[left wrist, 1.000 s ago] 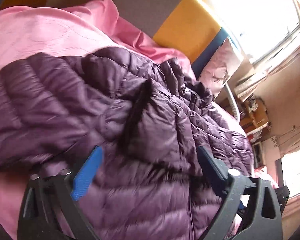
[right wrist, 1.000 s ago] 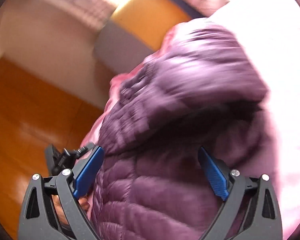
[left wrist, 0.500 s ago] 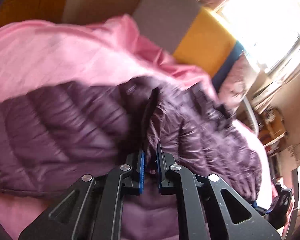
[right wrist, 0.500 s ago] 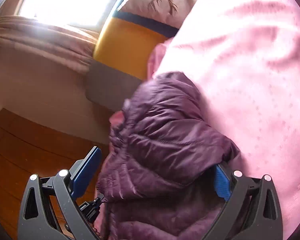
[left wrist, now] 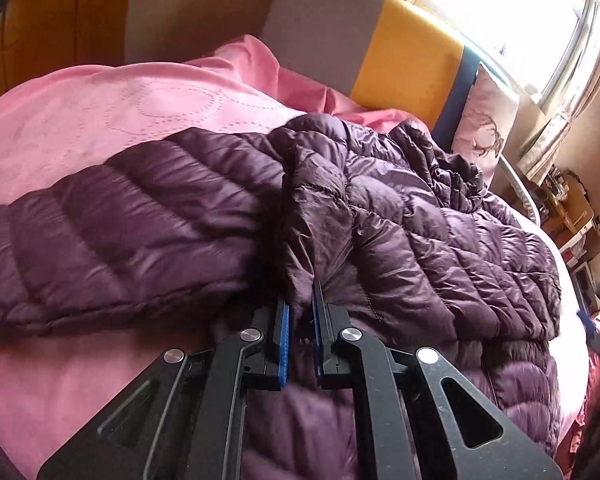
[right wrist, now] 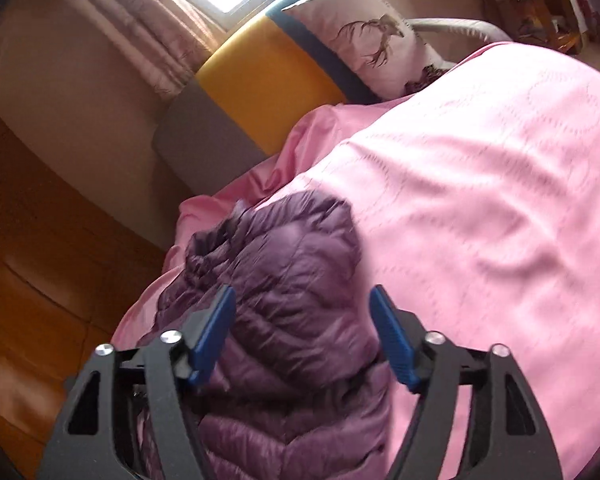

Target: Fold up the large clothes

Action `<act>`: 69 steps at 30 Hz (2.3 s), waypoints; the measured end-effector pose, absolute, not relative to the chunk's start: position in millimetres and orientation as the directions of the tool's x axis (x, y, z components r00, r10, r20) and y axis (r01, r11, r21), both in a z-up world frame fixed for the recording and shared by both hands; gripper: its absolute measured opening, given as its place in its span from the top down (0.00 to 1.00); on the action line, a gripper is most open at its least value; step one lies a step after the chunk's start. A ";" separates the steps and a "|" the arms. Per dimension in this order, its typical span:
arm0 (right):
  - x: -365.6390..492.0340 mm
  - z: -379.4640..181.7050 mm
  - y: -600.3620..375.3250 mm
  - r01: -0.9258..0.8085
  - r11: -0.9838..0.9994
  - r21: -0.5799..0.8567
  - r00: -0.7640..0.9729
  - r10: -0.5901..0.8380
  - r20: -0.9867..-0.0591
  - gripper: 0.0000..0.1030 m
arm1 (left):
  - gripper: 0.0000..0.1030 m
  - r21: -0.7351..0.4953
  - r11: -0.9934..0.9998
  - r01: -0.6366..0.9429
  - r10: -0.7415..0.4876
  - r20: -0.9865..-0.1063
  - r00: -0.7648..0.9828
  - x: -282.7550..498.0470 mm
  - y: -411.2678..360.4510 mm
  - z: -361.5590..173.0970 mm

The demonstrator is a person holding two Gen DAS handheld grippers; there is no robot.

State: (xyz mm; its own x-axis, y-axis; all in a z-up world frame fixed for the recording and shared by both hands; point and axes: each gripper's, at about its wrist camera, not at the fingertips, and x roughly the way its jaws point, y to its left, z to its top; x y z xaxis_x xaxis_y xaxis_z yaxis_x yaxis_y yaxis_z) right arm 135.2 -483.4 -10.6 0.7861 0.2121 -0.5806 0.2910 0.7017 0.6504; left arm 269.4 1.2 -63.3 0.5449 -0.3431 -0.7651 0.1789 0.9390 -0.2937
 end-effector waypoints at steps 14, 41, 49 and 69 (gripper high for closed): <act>283.5 -64.1 -430.8 0.210 0.966 0.149 0.388 0.058 -0.920 0.59 | 0.92 -0.363 0.912 0.192 -0.407 -0.740 0.535 212.7 36.1 -67.1; 170.7 -42.6 -546.8 0.517 0.716 0.469 0.697 -0.034 -0.716 0.73 | 0.92 -0.157 0.929 0.334 -0.324 -0.780 0.536 323.7 -56.9 -58.6; 169.0 -31.9 -437.3 0.333 0.849 0.409 0.695 0.072 -0.715 0.45 | 0.92 -0.154 0.935 0.320 -0.314 -0.780 0.541 324.7 -63.2 -67.9; 208.9 -92.2 -407.0 0.365 0.922 0.127 0.565 -0.111 -0.818 0.24 | 0.33 -0.457 0.875 0.156 -0.468 -0.722 0.510 298.9 -6.9 -79.1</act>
